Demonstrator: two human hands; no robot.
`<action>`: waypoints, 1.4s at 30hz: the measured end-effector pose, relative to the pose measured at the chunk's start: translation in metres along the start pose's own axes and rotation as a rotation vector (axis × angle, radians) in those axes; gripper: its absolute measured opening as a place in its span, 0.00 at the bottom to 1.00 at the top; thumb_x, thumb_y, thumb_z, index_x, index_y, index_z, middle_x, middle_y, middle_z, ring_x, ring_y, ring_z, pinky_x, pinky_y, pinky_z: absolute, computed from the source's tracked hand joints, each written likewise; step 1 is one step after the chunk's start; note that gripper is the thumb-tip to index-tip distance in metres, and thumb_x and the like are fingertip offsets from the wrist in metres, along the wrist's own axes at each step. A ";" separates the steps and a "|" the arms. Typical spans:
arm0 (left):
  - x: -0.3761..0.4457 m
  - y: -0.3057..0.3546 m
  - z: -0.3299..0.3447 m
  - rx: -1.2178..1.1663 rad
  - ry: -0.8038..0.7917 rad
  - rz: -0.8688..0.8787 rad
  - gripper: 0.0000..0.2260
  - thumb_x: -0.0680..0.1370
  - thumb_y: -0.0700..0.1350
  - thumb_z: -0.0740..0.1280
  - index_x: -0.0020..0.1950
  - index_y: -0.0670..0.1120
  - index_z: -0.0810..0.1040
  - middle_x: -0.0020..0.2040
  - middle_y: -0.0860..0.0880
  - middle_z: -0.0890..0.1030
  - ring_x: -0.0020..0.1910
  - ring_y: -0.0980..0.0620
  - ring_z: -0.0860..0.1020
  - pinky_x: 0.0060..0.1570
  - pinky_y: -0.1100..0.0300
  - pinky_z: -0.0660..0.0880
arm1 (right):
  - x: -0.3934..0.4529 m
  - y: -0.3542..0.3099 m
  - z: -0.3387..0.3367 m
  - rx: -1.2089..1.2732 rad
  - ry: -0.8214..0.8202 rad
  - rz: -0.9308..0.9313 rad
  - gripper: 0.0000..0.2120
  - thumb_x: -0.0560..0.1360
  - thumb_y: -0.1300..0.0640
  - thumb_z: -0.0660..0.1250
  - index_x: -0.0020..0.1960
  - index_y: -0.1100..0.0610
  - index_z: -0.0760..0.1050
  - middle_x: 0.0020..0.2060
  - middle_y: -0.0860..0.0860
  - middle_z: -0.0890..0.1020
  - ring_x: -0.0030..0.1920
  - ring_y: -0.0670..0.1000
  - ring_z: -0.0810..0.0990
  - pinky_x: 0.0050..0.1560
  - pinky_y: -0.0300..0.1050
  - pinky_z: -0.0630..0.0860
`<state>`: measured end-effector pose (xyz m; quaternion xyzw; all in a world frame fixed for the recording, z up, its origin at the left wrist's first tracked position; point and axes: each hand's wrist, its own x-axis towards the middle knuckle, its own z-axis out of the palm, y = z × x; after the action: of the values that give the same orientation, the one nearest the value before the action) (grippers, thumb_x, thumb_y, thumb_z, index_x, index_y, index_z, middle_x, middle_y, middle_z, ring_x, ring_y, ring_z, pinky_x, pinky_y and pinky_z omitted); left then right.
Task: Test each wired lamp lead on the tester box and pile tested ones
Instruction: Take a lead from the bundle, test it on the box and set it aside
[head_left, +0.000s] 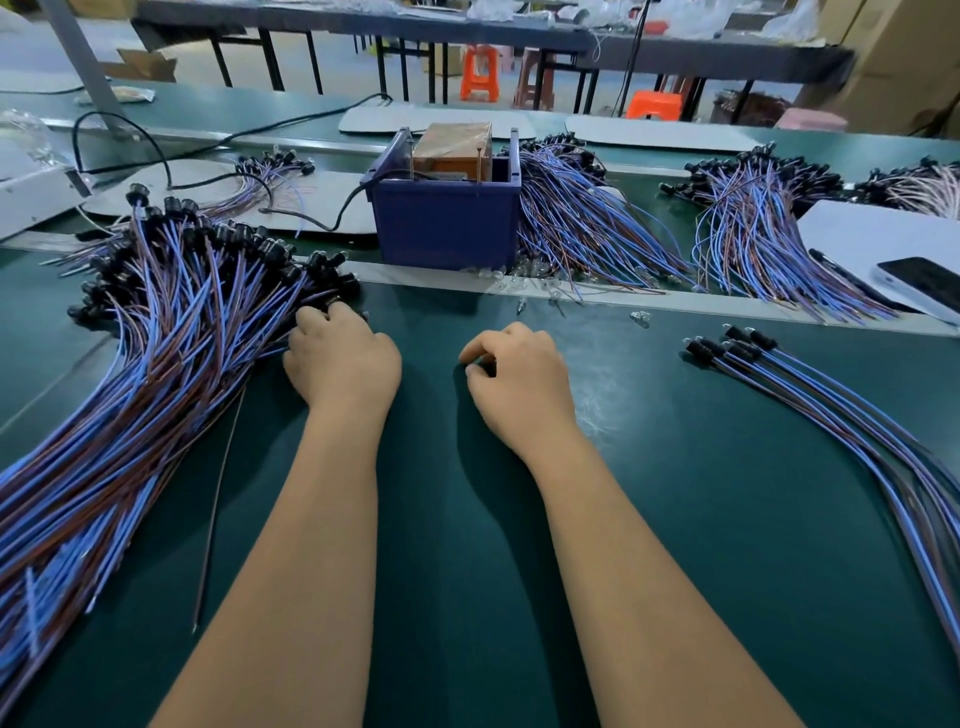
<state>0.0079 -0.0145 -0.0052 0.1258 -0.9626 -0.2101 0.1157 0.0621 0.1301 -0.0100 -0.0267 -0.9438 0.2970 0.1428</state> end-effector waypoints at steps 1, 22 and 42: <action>0.001 -0.001 0.000 0.018 -0.003 -0.002 0.17 0.80 0.45 0.60 0.66 0.39 0.70 0.66 0.37 0.69 0.63 0.35 0.69 0.61 0.46 0.66 | 0.000 0.000 0.000 0.002 -0.002 0.002 0.11 0.76 0.60 0.62 0.51 0.50 0.81 0.49 0.49 0.77 0.53 0.53 0.70 0.56 0.48 0.69; -0.045 0.057 -0.017 -1.145 -0.105 0.377 0.07 0.81 0.40 0.64 0.49 0.51 0.79 0.40 0.57 0.77 0.38 0.63 0.74 0.42 0.69 0.71 | 0.002 -0.016 -0.012 1.421 -0.134 0.359 0.22 0.85 0.52 0.49 0.47 0.61 0.77 0.36 0.57 0.82 0.34 0.52 0.81 0.36 0.43 0.79; -0.039 0.041 -0.017 -1.100 -1.219 0.253 0.19 0.80 0.49 0.58 0.32 0.50 0.79 0.26 0.54 0.61 0.25 0.57 0.58 0.28 0.62 0.51 | 0.008 0.011 -0.031 1.543 -0.092 0.376 0.07 0.79 0.68 0.62 0.51 0.58 0.74 0.30 0.52 0.80 0.26 0.46 0.78 0.31 0.37 0.78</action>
<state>0.0415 0.0269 0.0205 -0.1936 -0.6231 -0.6676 -0.3586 0.0631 0.1574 0.0097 -0.0665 -0.4563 0.8868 0.0292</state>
